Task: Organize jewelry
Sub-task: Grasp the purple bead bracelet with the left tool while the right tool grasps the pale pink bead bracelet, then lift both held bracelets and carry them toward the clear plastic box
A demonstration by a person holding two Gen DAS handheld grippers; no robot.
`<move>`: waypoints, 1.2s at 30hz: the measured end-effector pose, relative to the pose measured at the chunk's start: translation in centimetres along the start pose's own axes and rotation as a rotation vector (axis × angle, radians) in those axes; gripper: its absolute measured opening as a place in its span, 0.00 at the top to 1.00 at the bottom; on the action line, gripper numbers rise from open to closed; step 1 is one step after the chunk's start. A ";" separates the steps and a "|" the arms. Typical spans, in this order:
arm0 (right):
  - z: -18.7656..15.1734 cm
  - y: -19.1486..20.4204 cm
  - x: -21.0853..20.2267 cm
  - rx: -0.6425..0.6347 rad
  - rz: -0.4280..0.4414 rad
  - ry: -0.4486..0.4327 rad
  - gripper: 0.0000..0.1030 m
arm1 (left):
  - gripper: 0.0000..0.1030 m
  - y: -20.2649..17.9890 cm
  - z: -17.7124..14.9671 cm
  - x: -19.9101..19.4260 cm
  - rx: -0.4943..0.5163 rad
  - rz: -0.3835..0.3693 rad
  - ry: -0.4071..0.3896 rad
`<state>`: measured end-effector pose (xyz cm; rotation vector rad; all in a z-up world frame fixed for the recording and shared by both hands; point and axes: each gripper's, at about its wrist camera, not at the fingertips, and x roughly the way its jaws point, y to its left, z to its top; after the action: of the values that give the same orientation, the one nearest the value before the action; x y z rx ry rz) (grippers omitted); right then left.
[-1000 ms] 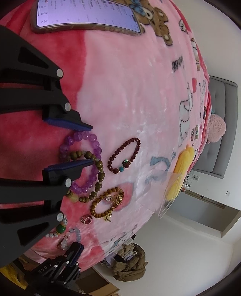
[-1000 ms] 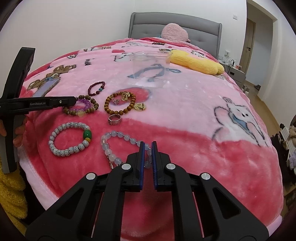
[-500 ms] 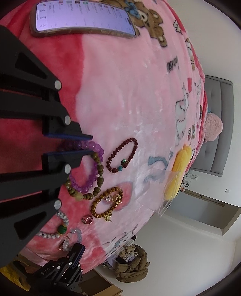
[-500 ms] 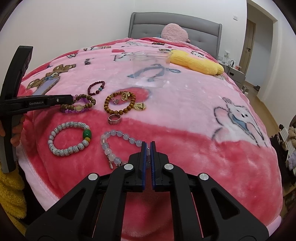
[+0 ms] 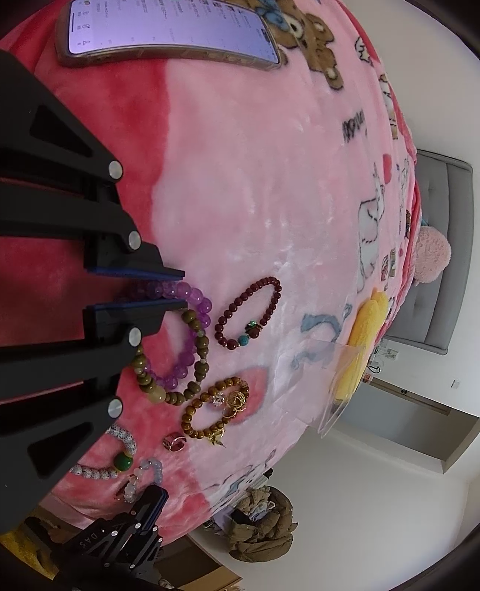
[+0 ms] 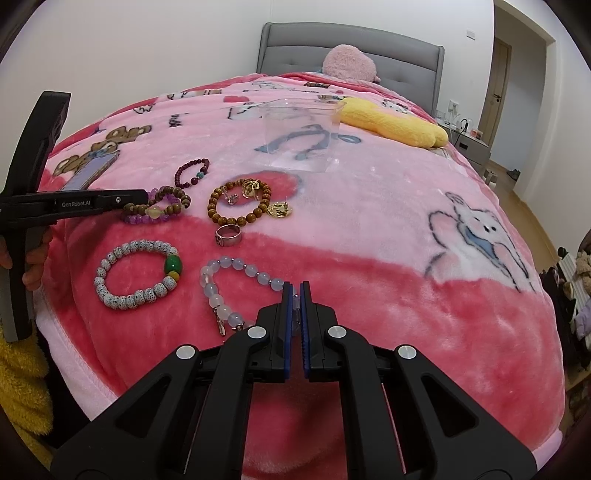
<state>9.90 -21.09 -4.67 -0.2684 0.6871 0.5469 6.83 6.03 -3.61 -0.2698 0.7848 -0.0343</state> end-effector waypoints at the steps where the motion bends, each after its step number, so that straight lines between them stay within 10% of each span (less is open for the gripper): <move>1: 0.0 0.0 0.0 -0.001 0.000 0.001 0.96 | 0.91 0.1 0.0 0.1 -0.006 -0.006 0.001; 36: 0.6 -0.8 -1.4 0.062 0.037 -0.042 0.96 | 0.91 -0.1 0.4 -2.2 -0.014 -0.086 -0.070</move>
<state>9.75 -22.06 -3.27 -0.1866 0.6684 0.5640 5.61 6.35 -1.80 -0.3166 0.7042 -0.1004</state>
